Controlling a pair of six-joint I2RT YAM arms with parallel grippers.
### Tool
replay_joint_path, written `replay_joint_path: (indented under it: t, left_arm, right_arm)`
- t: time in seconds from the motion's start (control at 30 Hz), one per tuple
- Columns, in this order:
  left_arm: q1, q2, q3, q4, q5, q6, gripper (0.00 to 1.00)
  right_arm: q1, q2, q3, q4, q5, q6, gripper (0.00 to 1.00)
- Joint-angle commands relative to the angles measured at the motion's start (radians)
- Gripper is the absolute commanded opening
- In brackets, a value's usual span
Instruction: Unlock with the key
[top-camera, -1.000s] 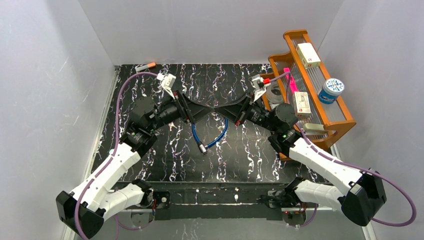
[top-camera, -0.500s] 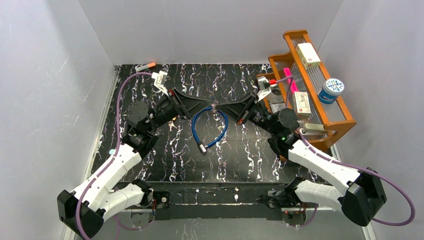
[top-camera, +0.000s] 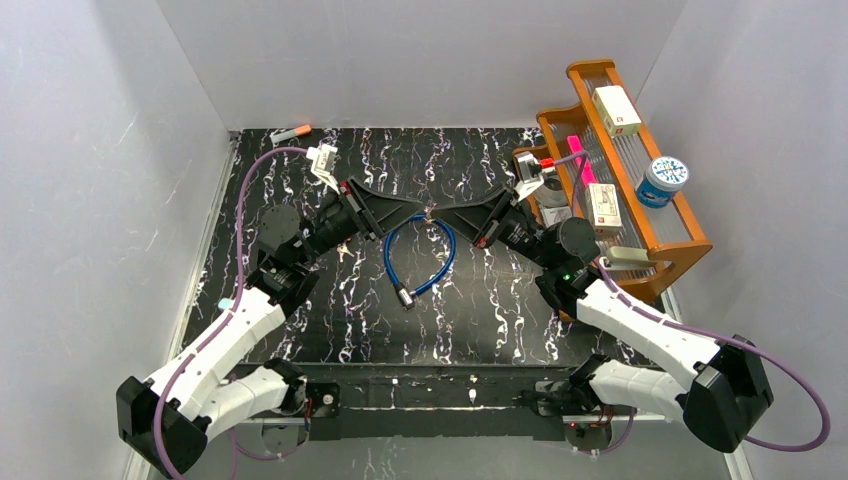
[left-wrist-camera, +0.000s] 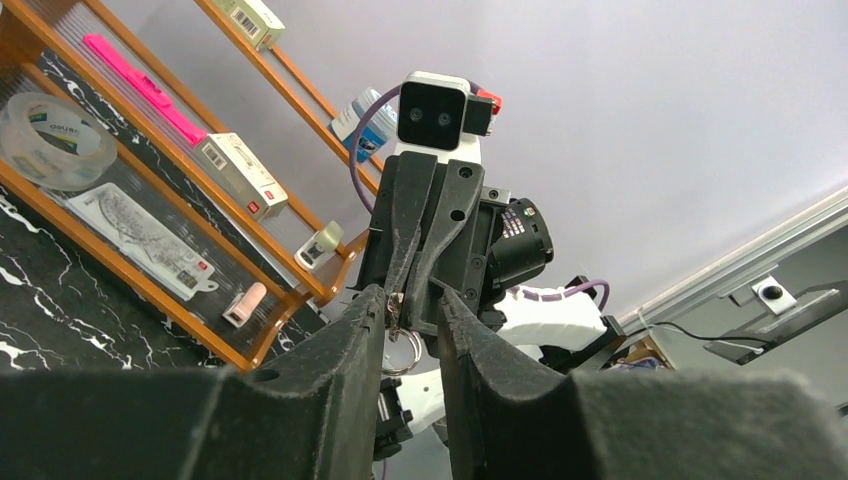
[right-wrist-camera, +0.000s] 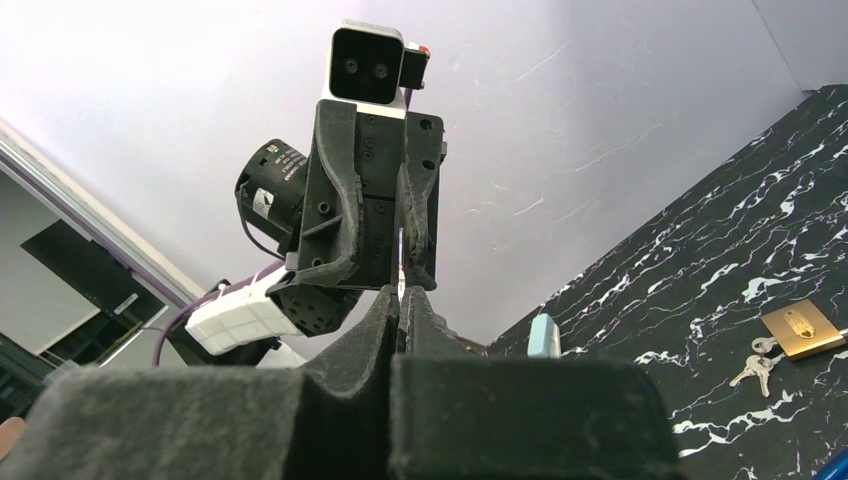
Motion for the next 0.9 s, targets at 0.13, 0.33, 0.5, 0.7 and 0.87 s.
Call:
replay_joint_path:
  t: [0.13, 0.33, 0.5, 0.7, 0.87]
  left_arm:
    - [-0.006, 0.009, -0.003, 0.044, 0.017, -0.005, 0.21]
    - [-0.016, 0.014, 0.001, 0.05, 0.037, 0.012, 0.0]
    - [-0.016, -0.009, 0.006, 0.068, 0.036, 0.038, 0.0]
    - [-0.016, -0.002, 0.016, 0.071, 0.052, 0.04, 0.0]
    - [-0.016, 0.002, 0.018, 0.073, 0.057, 0.036, 0.0]
  right_arm:
    - [-0.002, -0.007, 0.016, 0.047, -0.021, 0.017, 0.01]
    - [-0.001, 0.0, 0.02, 0.048, -0.024, 0.022, 0.01]
    - [-0.002, -0.007, 0.025, 0.022, -0.012, 0.033, 0.34]
    - [-0.002, -0.016, 0.025, 0.008, -0.004, 0.033, 0.44]
    - [-0.001, -0.018, 0.029, 0.003, -0.013, 0.016, 0.3]
